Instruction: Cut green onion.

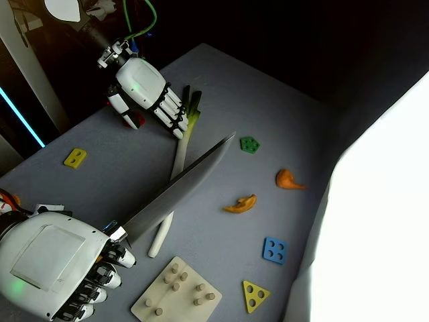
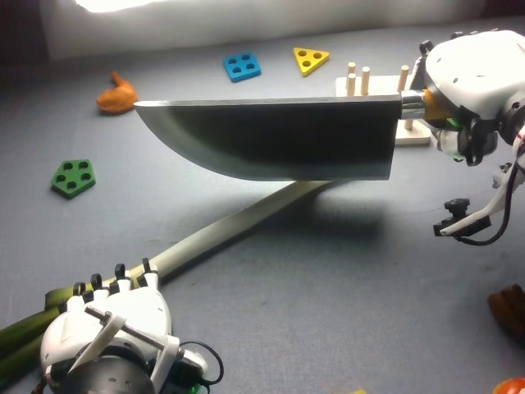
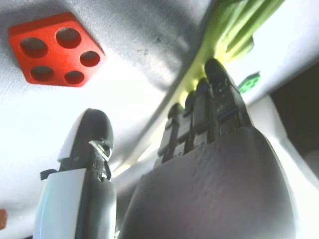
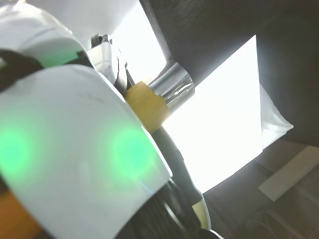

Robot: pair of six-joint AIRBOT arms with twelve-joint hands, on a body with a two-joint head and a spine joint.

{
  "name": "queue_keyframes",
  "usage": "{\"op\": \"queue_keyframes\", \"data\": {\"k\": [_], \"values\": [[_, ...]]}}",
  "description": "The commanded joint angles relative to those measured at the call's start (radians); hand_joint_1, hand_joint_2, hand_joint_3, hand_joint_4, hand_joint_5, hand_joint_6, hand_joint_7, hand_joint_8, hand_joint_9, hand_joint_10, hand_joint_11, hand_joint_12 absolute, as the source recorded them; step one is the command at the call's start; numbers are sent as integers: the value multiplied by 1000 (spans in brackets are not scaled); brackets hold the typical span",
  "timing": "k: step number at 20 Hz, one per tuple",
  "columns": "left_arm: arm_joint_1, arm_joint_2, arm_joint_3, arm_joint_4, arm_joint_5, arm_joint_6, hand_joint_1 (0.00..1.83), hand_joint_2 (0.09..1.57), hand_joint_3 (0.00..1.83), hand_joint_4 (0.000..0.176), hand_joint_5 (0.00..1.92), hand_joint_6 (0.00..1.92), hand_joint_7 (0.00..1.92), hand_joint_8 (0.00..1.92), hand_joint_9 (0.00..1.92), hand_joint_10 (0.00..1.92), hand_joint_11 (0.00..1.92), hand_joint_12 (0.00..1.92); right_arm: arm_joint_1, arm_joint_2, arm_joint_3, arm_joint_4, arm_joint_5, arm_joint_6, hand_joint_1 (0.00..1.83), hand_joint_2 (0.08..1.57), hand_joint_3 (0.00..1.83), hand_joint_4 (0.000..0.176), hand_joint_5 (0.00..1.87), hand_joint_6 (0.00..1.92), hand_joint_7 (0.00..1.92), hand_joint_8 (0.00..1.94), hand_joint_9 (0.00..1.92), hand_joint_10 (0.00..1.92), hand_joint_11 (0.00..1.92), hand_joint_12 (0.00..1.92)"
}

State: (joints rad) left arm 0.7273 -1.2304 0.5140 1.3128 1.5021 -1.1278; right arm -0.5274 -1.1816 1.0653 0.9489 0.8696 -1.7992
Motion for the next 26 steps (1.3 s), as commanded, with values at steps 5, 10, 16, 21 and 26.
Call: {"op": "queue_keyframes", "data": {"k": [5, 10, 16, 21, 26], "values": [[1, -2, 4, 34, 55, -1, 627, 1350, 7, 26, 0, 0, 1, 0, 46, 6, 0, 428, 3, 20, 7, -42, 73, -57, 1514, 1061, 348, 176, 1435, 1921, 1600, 1941, 1664, 1921, 1730, 1921], [1, -1, 4, 34, 55, -1, 646, 1340, 2, 20, 0, 0, 0, 0, 28, 1, 0, 393, 72, 41, 7, -42, 121, 0, 1540, 1041, 331, 176, 1424, 1921, 1593, 1941, 1663, 1921, 1726, 1921], [1, 0, 4, 37, 55, -1, 628, 1351, 7, 23, 1, 0, 0, 0, 27, 5, 0, 374, 106, 69, 28, -197, 111, 75, 1537, 1041, 333, 176, 1427, 1921, 1602, 1941, 1670, 1921, 1737, 1921], [2, 4, 4, 53, 55, -1, 625, 1343, 2, 22, 0, 0, 0, 0, 29, 2, 0, 405, 112, 85, 111, -356, -31, 242, 1539, 1039, 333, 176, 1399, 1921, 1597, 1941, 1673, 1921, 1737, 1921], [0, 5, 4, 55, 55, -1, 608, 1349, 5, 29, 0, 0, 0, 0, 7, 2, 0, 291, 115, 86, 213, -466, -87, 416, 1517, 1055, 346, 176, 1408, 1921, 1589, 1941, 1661, 1921, 1722, 1921]]}}
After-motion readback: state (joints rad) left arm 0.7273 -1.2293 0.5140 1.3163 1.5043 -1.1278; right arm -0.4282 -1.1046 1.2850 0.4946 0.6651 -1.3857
